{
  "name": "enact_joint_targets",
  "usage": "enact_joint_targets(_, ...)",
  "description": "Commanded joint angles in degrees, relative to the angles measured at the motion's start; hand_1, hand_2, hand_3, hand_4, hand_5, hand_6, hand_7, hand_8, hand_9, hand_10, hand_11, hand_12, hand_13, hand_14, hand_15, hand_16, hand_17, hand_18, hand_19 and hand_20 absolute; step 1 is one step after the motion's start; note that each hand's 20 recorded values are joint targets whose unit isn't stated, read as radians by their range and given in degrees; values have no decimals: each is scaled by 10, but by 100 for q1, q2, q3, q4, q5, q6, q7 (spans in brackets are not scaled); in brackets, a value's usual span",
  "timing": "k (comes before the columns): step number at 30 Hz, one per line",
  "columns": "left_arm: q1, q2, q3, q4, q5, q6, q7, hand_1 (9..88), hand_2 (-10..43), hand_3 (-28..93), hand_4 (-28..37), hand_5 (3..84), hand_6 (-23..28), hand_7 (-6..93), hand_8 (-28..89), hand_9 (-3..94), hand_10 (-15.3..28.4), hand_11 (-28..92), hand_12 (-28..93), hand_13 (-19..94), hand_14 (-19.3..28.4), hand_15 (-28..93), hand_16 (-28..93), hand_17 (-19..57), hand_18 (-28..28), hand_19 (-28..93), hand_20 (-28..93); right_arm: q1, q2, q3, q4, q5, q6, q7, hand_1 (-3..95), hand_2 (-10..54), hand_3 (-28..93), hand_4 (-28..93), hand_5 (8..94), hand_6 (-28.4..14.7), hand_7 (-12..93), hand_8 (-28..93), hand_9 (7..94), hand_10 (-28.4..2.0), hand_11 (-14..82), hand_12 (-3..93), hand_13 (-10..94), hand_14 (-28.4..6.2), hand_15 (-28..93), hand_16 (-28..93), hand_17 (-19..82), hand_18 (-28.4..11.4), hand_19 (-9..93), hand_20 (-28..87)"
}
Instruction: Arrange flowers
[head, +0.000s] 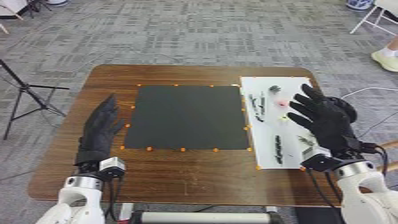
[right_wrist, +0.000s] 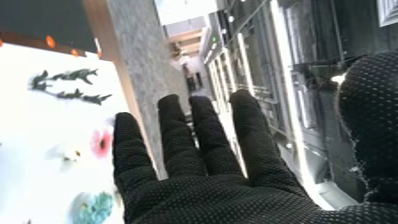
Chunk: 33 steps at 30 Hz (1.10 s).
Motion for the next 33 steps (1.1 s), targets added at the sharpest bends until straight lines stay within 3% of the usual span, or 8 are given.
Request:
enact_joint_targets(1,102,-26,-181,-100,-18,-211,-132,328,-81,630,-233,221,5,181,-85,107,65,119,241,64,84,109,130,-133,163,306,147,275,195,-149,62,-6,-203,38,178,-69,804,-254,263,-35,138,-89,249,-130,45,237,185,-113,67,318,-10,-208,313,134)
enact_joint_targets(5,-140,-6,-67,-6,25,-322,-97,325,-81,632,-234,217,7,180,-81,104,65,109,248,61,81,99,136,-139,164,304,139,308,348,-92,76,78,-75,-73,172,-66,804,-252,262,-35,135,-86,250,-131,45,239,184,-112,55,328,-18,-207,310,137)
enact_joint_targets(9,18,9,-225,-74,15,-485,-262,322,-81,632,-231,210,8,175,-79,99,65,100,255,57,79,90,142,-143,166,298,134,283,315,-121,75,122,27,-130,156,-67,784,-269,262,-35,134,-85,252,-132,46,239,182,-110,46,340,-20,-204,307,139)
enact_joint_targets(12,162,14,-309,-130,-28,-443,-268,319,-79,627,-231,202,7,172,-77,98,64,89,260,59,87,81,142,-147,175,302,130,239,298,-97,77,78,-1,-126,151,-66,779,-278,261,-35,124,-86,253,-132,43,235,177,-106,28,346,-19,-194,293,136)
enact_joint_targets(15,58,59,-229,-105,-41,-359,-119,317,-78,624,-230,200,7,169,-74,99,64,81,269,61,91,75,142,-149,177,305,125,222,341,-58,83,125,15,-168,150,-66,781,-281,256,-34,113,-84,250,-123,29,221,175,-106,-22,344,-23,-188,280,132)
enact_joint_targets(22,258,54,-360,-175,-107,-391,-133,310,-78,625,-231,201,7,168,-73,102,65,74,279,62,86,67,147,-148,170,300,117,198,297,-97,84,96,-42,-163,150,-66,780,-282,253,-32,111,-81,248,-120,20,212,175,-106,-56,355,-29,-180,269,129)
enact_joint_targets(27,85,129,-283,-113,-101,-473,-56,302,-76,625,-243,205,9,163,-72,110,65,70,281,61,86,60,152,-149,170,295,116,224,401,-56,98,117,-59,-180,150,-67,782,-283,263,-33,119,-81,258,-126,32,219,186,-105,-48,373,-26,-186,281,135)
enact_joint_targets(33,360,98,-432,-197,-170,-451,-149,296,-75,629,-246,207,9,157,-69,114,62,67,282,61,86,54,157,-152,170,293,116,199,376,-36,106,94,-148,68,157,-69,793,-279,279,-36,124,-83,265,-130,36,219,189,-104,-41,378,-23,-186,287,137)
